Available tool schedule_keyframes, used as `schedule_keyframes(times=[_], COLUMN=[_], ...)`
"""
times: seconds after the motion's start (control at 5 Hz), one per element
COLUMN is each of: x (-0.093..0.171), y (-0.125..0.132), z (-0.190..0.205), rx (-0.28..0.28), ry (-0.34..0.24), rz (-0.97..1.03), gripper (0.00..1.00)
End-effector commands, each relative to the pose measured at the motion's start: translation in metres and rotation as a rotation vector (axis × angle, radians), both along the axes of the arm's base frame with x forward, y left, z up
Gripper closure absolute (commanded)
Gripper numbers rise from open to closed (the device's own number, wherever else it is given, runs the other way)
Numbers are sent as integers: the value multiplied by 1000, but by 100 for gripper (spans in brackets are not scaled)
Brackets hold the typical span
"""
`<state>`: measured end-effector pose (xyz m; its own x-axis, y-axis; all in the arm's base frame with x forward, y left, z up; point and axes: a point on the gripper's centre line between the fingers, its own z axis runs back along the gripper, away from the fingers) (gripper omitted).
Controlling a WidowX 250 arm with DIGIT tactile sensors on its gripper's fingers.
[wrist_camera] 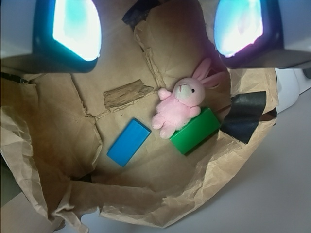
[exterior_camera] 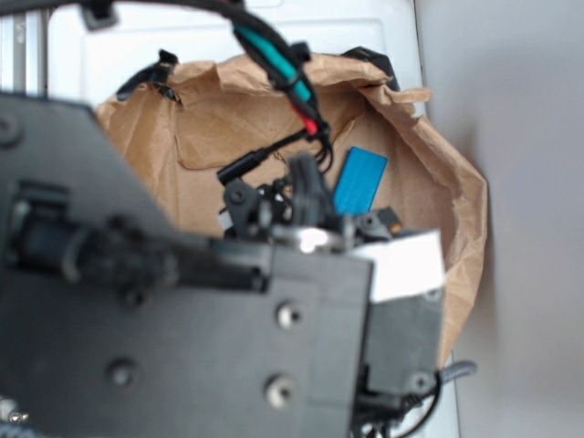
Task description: Grab the wood chip.
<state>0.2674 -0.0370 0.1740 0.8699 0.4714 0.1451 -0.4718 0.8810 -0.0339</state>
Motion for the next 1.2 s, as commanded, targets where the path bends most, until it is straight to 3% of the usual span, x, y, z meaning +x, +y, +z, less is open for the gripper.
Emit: schedule_keyframes(times=[0.0,0.2,0.8,1.0], x=[6,2,2,5], y=[58,64,64,65], z=[-20,-35,-35,-50], rx=[-185,-144,-144,-241], ry=[42,17,17,-45], rz=[508,586,586,643], gripper=[0,0,0,0])
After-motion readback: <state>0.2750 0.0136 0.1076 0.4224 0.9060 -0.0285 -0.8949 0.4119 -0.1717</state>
